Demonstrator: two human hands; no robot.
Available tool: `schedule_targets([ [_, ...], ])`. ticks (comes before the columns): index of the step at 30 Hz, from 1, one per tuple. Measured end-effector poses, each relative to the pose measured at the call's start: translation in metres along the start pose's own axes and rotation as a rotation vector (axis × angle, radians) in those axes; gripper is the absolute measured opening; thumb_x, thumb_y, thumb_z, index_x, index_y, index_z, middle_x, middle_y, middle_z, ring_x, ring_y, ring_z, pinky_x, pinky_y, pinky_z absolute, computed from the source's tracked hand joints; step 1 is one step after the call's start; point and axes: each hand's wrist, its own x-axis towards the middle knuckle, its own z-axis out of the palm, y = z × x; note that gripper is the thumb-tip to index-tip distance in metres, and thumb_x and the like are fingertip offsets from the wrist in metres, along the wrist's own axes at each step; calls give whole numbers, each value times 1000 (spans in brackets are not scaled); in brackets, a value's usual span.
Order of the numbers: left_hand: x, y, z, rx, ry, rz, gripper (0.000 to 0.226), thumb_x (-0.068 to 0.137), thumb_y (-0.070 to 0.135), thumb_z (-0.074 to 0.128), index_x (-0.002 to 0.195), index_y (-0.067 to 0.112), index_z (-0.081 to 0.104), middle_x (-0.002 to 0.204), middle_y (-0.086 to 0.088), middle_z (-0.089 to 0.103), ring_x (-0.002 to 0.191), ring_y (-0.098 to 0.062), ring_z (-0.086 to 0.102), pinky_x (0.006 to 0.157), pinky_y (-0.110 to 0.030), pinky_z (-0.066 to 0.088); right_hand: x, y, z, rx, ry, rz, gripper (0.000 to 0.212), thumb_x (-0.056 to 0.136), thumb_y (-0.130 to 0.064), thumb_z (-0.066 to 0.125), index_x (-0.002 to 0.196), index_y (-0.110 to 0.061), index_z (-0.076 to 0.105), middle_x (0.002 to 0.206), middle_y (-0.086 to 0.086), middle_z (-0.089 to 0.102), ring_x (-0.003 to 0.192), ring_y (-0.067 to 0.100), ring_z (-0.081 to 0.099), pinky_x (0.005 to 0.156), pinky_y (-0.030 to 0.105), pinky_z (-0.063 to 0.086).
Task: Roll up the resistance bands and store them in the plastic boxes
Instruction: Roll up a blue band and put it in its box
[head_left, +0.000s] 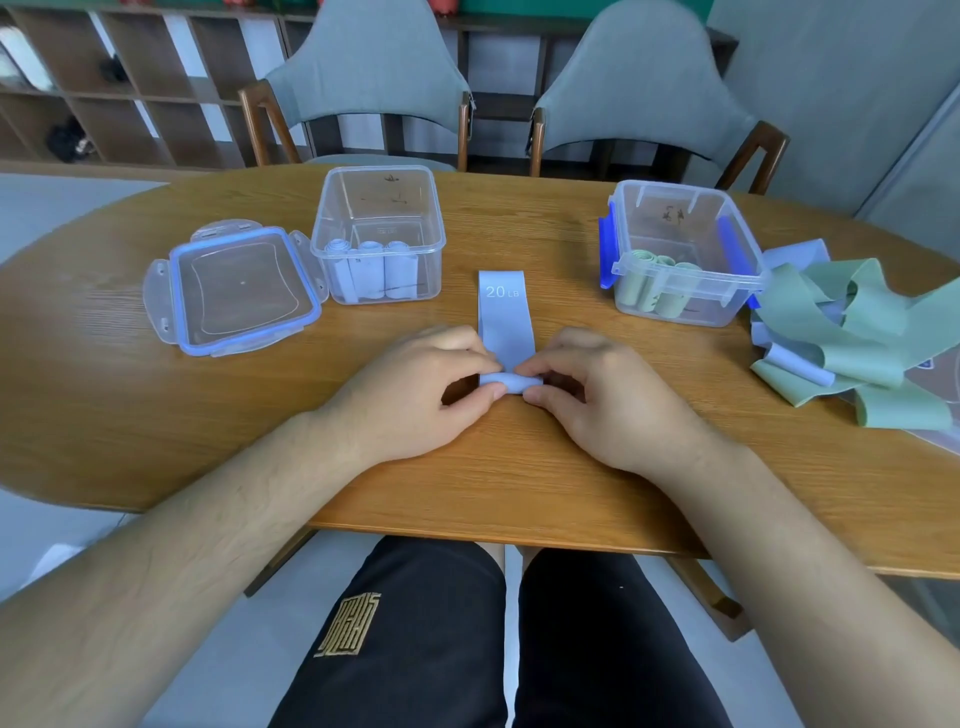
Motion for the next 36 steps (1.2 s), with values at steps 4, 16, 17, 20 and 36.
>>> schedule_targets([
  [4, 0, 3, -1, 5, -23, -13, 34, 98, 45, 50, 111, 23, 72, 106, 12, 64, 105, -10, 60, 89, -36, 50, 1, 0, -1, 35, -1, 9, 18, 90, -13, 69, 106, -21, 72, 94, -9, 63, 89, 6, 58, 82, 24, 47],
  [16, 13, -4, 0, -66, -47, -58, 50, 105, 46, 33, 105, 19, 74, 108, 12, 55, 102, -13, 61, 87, -40, 50, 11, 4, -3, 30, -38, 10, 15, 93, -12, 65, 104, -19, 73, 100, -6, 56, 92, 8, 53, 86, 20, 42],
  [17, 13, -6, -1, -62, -49, -55, 48, 106, 43, 33, 110, 19, 74, 116, 14, 58, 106, -9, 60, 91, -37, 49, 11, 3, -3, 30, -36, 13, 15, 93, -12, 65, 104, -18, 74, 102, -5, 55, 92, 8, 52, 85, 17, 40],
  [20, 14, -10, -6, -30, -53, -9, 42, 107, 36, 36, 118, 17, 72, 124, 13, 64, 115, -4, 58, 98, -27, 45, 13, 0, -3, 0, -35, -9, 18, 94, -8, 62, 105, -15, 74, 101, -2, 60, 93, 12, 56, 85, 22, 43],
  [36, 24, -18, -4, -102, 8, -14, 20, 101, 35, 51, 109, 22, 64, 101, 16, 64, 97, 1, 58, 86, -29, 48, 30, 4, 3, -123, -27, -73, 27, 93, -8, 57, 112, -22, 71, 102, -6, 69, 99, 19, 60, 90, 33, 47],
])
